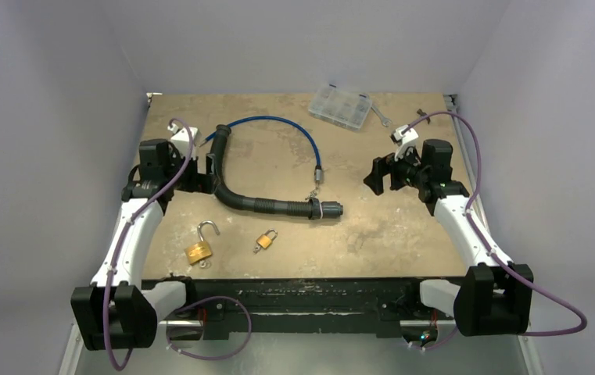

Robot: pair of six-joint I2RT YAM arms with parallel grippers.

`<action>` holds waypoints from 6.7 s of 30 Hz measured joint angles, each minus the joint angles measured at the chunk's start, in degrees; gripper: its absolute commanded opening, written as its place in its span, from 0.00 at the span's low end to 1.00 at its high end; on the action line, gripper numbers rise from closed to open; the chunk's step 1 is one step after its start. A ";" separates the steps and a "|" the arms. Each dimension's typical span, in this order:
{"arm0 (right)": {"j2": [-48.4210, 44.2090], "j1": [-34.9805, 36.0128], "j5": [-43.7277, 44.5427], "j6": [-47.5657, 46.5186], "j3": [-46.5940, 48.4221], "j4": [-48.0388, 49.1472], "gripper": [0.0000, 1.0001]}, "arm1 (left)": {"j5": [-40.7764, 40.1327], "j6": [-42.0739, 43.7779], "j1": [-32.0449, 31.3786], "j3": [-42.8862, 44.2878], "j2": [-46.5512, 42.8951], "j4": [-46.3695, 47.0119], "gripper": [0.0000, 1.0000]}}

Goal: Lock with the key
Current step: Pick up the lock from the center of the board.

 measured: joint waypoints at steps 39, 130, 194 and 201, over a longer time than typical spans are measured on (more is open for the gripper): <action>53.81 23.87 27.43 12.35 54.34 -11.50 0.67 | -2.51 -4.76 0.00 -0.66 -4.76 6.27 1.00; 10.54 24.00 18.71 -1.99 48.70 -6.69 0.00 | 24.02 -5.68 -17.14 26.71 12.96 27.08 0.95; 3.56 13.97 -29.81 -1.01 30.27 -20.24 0.02 | 34.25 14.82 -22.12 31.95 18.05 13.29 0.00; 3.43 13.99 -26.23 2.19 30.27 -17.99 0.00 | 33.31 11.08 -22.12 31.39 18.10 16.48 0.06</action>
